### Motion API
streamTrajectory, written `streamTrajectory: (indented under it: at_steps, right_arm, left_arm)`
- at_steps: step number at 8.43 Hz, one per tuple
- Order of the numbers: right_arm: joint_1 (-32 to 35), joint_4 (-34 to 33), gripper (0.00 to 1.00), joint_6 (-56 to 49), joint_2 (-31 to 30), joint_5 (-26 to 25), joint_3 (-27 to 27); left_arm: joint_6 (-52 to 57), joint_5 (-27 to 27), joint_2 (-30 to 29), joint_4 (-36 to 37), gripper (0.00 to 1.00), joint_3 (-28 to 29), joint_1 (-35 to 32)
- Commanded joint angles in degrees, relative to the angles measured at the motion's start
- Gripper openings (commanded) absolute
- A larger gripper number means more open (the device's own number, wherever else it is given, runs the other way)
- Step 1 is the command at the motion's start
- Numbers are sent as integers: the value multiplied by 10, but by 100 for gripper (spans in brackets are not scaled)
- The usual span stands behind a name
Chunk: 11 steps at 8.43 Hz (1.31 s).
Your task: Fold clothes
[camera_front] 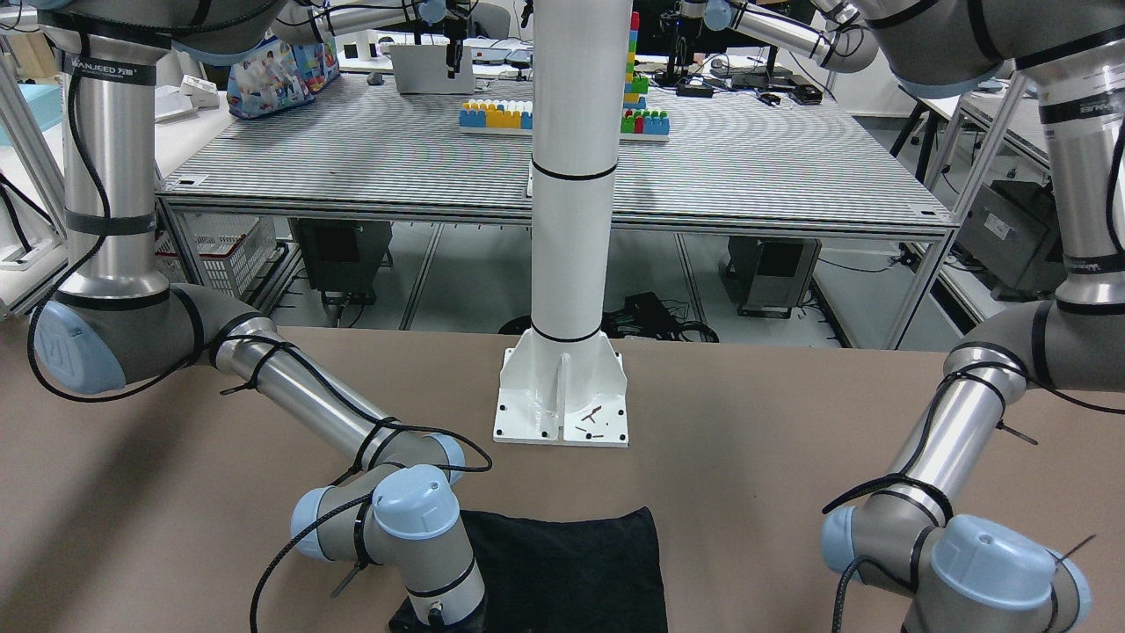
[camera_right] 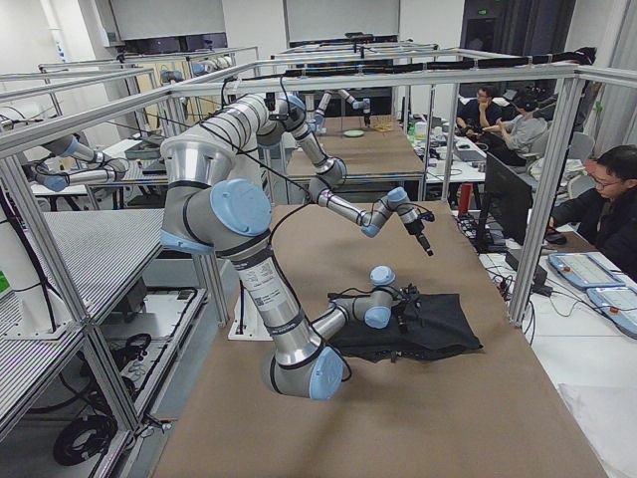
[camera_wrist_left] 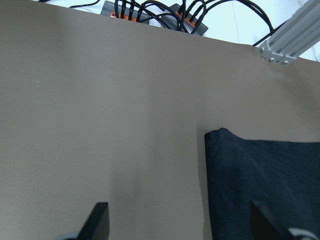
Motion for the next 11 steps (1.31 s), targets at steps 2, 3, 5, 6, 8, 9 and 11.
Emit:
streamTrajectory:
  at_steps: [2,3,5,6,8,9,11]
  right_arm:
    - [-2,10,94,0,-136,12,82]
    - [0,10,95,0,-146,21,95]
    - [17,0,94,13,-145,60,129]
    - [34,-2,94,21,-145,95,143]
    - [48,-7,95,50,-159,134,172]
    - [44,-2,95,112,-173,132,193]
    - [-15,32,95,247,-203,96,234]
  left_arm:
    - [0,3,-2,0,100,0,0]
    - [-1,3,-3,0,100,0,0]
    - [0,3,-3,1,100,3,0]
    - [1,3,-4,1,100,3,0]
    - [0,3,-4,1,100,2,0]
    - [0,3,-3,1,100,2,-1]
    - [0,4,1,1,100,1,-1]
